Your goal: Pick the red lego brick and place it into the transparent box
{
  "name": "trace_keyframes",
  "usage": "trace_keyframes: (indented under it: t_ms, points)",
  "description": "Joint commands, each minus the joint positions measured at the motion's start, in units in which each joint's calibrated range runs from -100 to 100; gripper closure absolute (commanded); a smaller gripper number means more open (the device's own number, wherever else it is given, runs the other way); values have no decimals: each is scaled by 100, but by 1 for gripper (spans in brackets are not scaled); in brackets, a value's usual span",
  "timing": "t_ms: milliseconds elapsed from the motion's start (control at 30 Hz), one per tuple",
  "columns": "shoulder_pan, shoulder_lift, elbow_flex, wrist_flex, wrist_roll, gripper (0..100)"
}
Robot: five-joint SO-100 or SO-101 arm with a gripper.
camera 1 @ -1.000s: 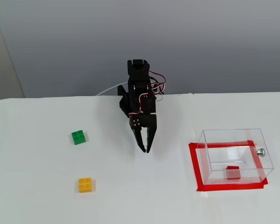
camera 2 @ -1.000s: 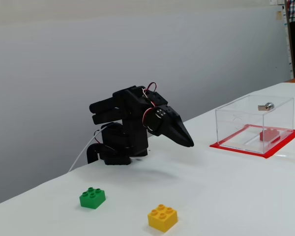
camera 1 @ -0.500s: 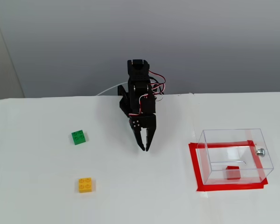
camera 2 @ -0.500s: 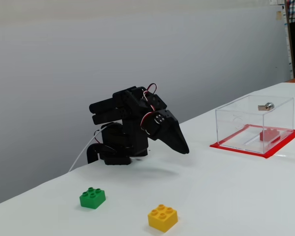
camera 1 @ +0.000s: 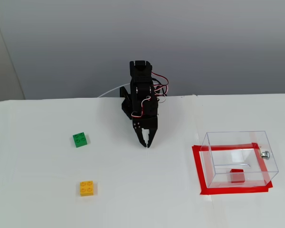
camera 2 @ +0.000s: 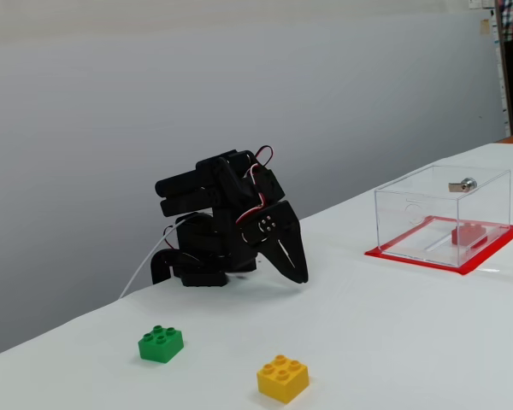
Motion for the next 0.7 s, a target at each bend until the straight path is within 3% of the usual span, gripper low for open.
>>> trace_keyframes:
  t_ms: [0,667]
  points:
    - [-19,-68,-87,67,-8,99]
    - [40,-51,-96,67,-19,99]
